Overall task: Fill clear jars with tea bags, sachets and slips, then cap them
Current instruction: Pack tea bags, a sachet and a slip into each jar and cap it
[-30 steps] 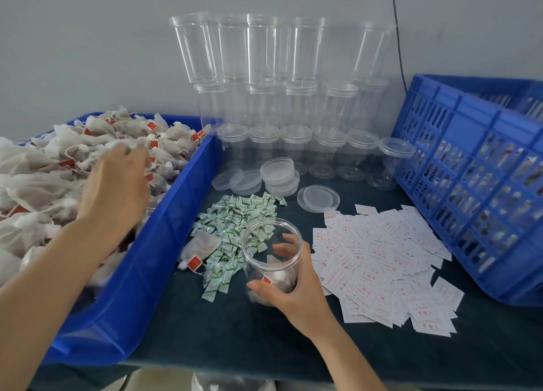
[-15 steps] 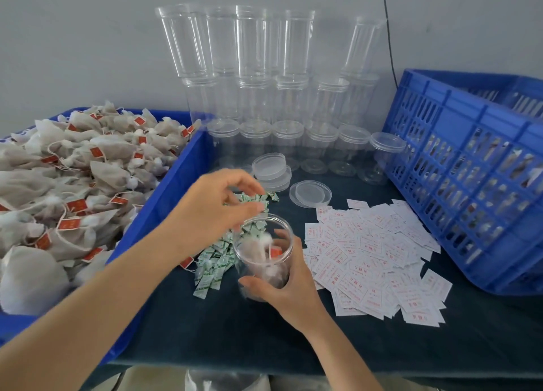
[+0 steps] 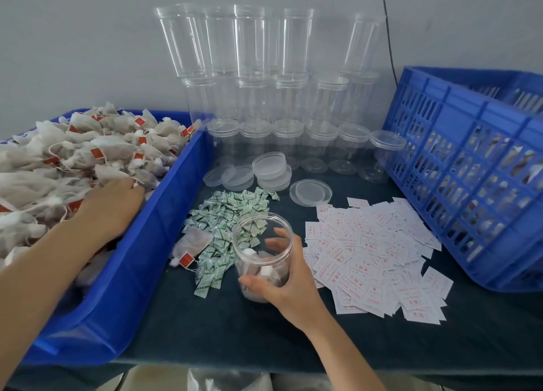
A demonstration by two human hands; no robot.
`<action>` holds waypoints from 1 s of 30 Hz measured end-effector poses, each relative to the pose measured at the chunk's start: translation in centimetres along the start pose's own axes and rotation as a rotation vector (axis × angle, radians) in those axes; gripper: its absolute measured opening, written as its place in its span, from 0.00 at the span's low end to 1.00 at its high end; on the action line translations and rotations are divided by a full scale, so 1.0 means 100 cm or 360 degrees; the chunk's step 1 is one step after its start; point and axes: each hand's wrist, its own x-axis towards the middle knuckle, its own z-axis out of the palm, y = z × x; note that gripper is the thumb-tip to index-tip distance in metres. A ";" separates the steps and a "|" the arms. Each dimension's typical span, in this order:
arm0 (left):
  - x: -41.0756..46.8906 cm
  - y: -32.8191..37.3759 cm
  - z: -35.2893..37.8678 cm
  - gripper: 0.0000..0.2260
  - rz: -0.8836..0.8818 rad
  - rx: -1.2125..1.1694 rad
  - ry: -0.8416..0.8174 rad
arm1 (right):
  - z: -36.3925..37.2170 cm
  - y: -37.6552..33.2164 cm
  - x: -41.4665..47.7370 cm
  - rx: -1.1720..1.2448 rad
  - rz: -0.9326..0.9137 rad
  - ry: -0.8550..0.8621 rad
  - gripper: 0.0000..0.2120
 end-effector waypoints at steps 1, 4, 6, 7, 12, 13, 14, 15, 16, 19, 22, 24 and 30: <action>-0.002 0.003 -0.001 0.10 -0.0014 0.0048 -0.0016 | 0.000 0.000 0.000 -0.0004 0.0002 0.0000 0.42; -0.003 0.007 -0.001 0.09 -0.0075 0.0012 -0.0001 | 0.000 0.000 0.000 -0.0011 -0.0002 0.0005 0.42; -0.006 0.010 -0.007 0.09 -0.0108 0.0009 0.0003 | -0.001 0.000 0.000 -0.0007 -0.0003 0.0003 0.42; -0.008 0.011 -0.009 0.08 -0.0099 0.0034 0.0024 | -0.001 0.000 0.000 -0.0004 -0.0005 0.0001 0.42; -0.023 0.010 -0.027 0.14 -0.0138 -0.0106 0.0443 | -0.001 0.001 0.000 0.0014 -0.0015 -0.0001 0.41; -0.024 0.011 -0.032 0.15 -0.0126 -0.0173 0.0535 | -0.001 0.001 0.000 0.0016 -0.0017 -0.0001 0.40; -0.025 0.012 -0.037 0.15 -0.0062 -0.0211 0.0624 | -0.001 0.001 0.001 0.0015 -0.0017 -0.0002 0.40; -0.026 0.016 -0.043 0.13 0.0026 -0.0271 0.0698 | -0.001 0.002 0.001 0.0014 -0.0016 -0.0004 0.39; -0.028 0.023 -0.050 0.11 0.0092 -0.0401 0.0757 | -0.001 0.003 0.001 0.0012 -0.0019 -0.0003 0.39; -0.043 0.053 -0.075 0.07 0.0275 -0.1054 0.0719 | 0.000 0.005 0.002 -0.0001 -0.0033 0.0007 0.39; -0.066 0.089 -0.091 0.10 0.0726 -0.1428 0.0447 | -0.001 0.005 0.002 0.0007 -0.0041 0.0014 0.39; -0.075 0.108 -0.088 0.08 0.0895 -0.1465 0.0333 | -0.001 0.003 0.002 0.0021 -0.0035 0.0008 0.39; -0.072 0.132 -0.052 0.17 0.0672 -0.1627 0.0208 | -0.004 0.001 0.002 0.0084 -0.0017 -0.0040 0.39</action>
